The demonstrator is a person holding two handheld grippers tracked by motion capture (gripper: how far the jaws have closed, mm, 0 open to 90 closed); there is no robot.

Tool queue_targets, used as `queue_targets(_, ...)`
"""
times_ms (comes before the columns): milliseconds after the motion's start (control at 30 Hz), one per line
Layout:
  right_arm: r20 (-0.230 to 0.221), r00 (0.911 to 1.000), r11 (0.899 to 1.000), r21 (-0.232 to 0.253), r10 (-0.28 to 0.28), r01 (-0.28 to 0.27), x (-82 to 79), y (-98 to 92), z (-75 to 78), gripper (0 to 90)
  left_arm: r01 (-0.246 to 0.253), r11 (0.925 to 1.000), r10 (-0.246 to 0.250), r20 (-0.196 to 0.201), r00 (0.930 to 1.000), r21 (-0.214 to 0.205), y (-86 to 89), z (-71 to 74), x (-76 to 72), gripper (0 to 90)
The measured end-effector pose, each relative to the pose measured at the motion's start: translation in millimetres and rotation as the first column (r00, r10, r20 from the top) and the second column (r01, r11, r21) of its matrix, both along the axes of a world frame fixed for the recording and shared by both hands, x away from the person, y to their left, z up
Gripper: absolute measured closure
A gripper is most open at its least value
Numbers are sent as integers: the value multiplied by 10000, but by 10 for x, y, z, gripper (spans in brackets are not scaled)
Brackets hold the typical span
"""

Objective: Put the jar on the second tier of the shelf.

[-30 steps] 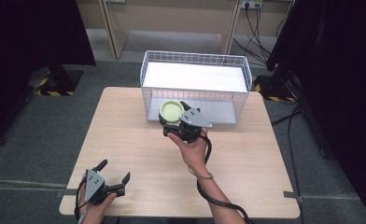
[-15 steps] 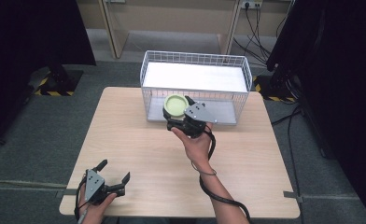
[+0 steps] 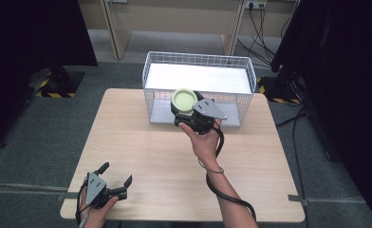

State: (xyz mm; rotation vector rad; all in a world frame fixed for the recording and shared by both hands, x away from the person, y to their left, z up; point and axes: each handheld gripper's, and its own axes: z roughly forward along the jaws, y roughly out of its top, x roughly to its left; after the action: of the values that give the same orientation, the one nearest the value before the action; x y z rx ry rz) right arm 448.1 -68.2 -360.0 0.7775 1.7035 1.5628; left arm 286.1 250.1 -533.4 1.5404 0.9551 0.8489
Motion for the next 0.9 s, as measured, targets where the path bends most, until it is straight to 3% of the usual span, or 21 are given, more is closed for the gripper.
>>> queue_targets(900,-30,9966,9966,26,-827,827,230,-227,194,116,10,10000,-10,-11,10000,-4,3,0,1,17)
